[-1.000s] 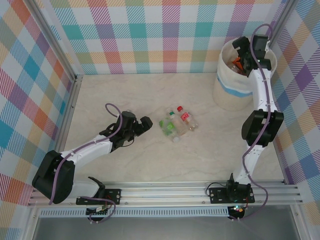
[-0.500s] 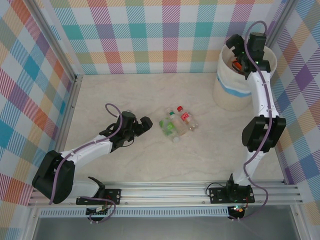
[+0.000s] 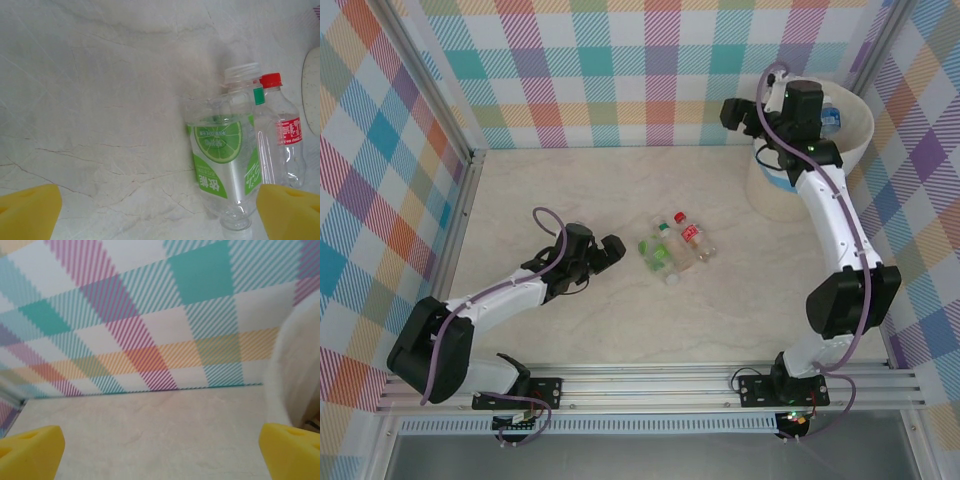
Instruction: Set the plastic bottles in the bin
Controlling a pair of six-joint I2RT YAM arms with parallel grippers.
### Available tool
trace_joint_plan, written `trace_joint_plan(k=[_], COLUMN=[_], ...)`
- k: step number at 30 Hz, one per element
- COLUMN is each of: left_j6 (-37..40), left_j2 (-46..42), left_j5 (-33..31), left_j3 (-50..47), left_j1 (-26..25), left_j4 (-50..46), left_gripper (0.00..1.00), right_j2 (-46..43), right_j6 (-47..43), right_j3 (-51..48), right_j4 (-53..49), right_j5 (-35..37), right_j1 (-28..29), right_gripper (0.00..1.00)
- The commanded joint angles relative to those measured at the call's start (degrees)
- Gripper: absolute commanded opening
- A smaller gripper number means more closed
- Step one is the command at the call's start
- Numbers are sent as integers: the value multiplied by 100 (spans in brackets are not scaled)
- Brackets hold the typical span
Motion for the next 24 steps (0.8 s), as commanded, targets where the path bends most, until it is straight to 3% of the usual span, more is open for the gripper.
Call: trace_joint_plan(k=[1,11,19,24], left_j6=[-1,-21,-37,-29], left_j2=[60,25,-204,-274], left_j5=[72,116,-7,-12], left_j3=[70,93,-89,-145], left_j1=[36,50,68,103], left_j4=[-76,-127,-172,-171], left_gripper=[100,100,100,100], right_j2=[-80,793,1581,1752], right_j6=[-1048,-2875,-2641,-2341], right_j3=[-298,-284,-493,-893], right_j4=[-21,-1570,-2526,-2583], right_j5=[-931,-849,-90,146], right_j1=[187,893,1068,1093], right_gripper=[100,100,100,85])
